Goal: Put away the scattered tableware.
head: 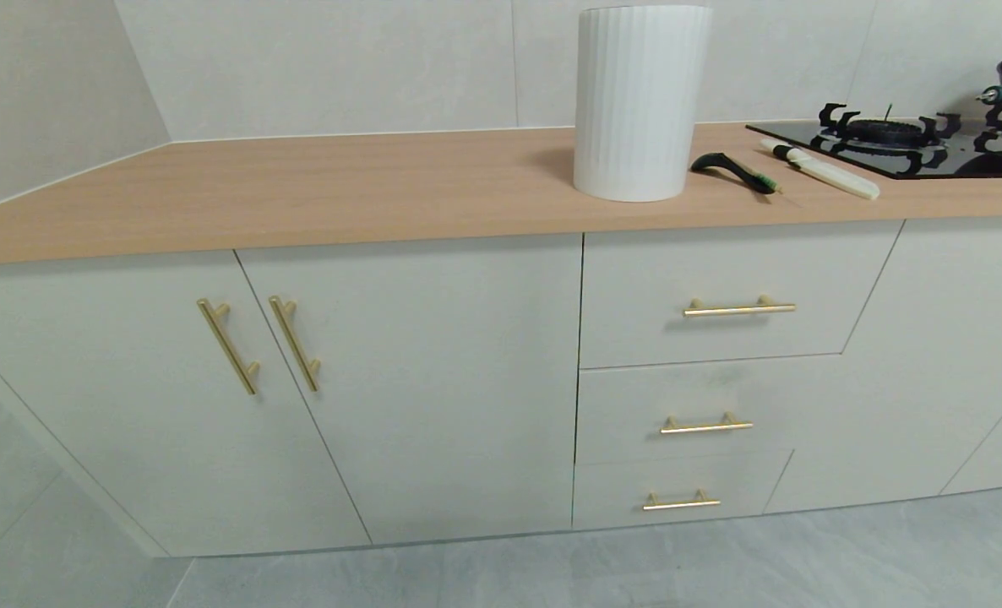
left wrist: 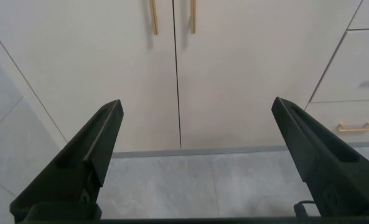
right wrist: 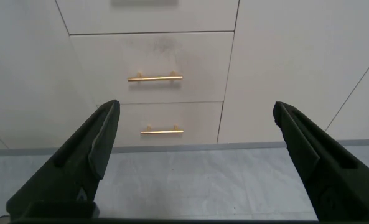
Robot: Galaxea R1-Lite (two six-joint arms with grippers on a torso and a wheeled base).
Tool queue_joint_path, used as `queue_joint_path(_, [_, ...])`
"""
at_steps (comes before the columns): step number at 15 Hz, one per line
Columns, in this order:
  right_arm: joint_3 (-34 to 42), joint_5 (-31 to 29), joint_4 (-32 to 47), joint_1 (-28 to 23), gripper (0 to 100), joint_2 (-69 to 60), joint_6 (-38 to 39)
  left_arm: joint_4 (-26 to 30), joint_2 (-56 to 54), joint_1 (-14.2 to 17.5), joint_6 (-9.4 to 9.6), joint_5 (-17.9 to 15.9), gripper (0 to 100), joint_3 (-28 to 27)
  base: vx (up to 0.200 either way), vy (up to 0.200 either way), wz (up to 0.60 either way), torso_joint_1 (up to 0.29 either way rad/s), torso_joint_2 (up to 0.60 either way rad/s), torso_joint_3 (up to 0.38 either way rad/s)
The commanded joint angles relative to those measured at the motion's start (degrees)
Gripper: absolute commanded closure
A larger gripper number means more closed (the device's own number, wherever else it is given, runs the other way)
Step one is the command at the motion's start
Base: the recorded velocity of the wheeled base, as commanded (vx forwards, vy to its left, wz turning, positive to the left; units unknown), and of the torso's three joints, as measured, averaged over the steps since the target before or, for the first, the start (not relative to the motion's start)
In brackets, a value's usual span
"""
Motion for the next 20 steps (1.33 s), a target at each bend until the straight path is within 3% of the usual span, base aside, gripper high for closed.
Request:
queue_joint_path(1, [-5.0,0.76,-0.04,0.26,0,1.87,0.66,-0.01,0.02,0.02,-0.01,0.02,0,0.0,0.0,0.0,0.0,0.0,0.0,0.0])
queue_joint_path(7, [-21.44,1.73,-0.48,3.52,0,42.83,1.19,-0.01,0.02,0.11,-0.01,0.02,0,0.0,0.0,0.0,0.0,0.0,0.0,0.0])
queue_joint_path(9, [-30.49,1.38,-3.73,6.33,0,59.61,1.36,-0.01,0.02,0.02,-0.01,0.02,0,0.0,0.0,0.0,0.0,0.0,0.0,0.0])
queue_joint_path(13, [-40.77,1.47,-10.23,6.59,0,83.17,1.1,-0.01,0.02,0.02,-0.01,0.02,0,0.0,0.0,0.0,0.0,0.0,0.0,0.0])
queue_joint_path(16, [-45.34,1.55,-16.47,6.68,0,96.97,0.83,-0.01,0.02,0.02,-0.01,0.02,0,0.0,0.0,0.0,0.0,0.0,0.0,0.0])
queue_joint_path(20, [-45.34,-0.2,-27.9,8.0,0,112.61,-0.04,-0.01,0.02,0.02,-0.01,0.02,0,0.0,0.0,0.0,0.0,0.0,0.0,0.0])
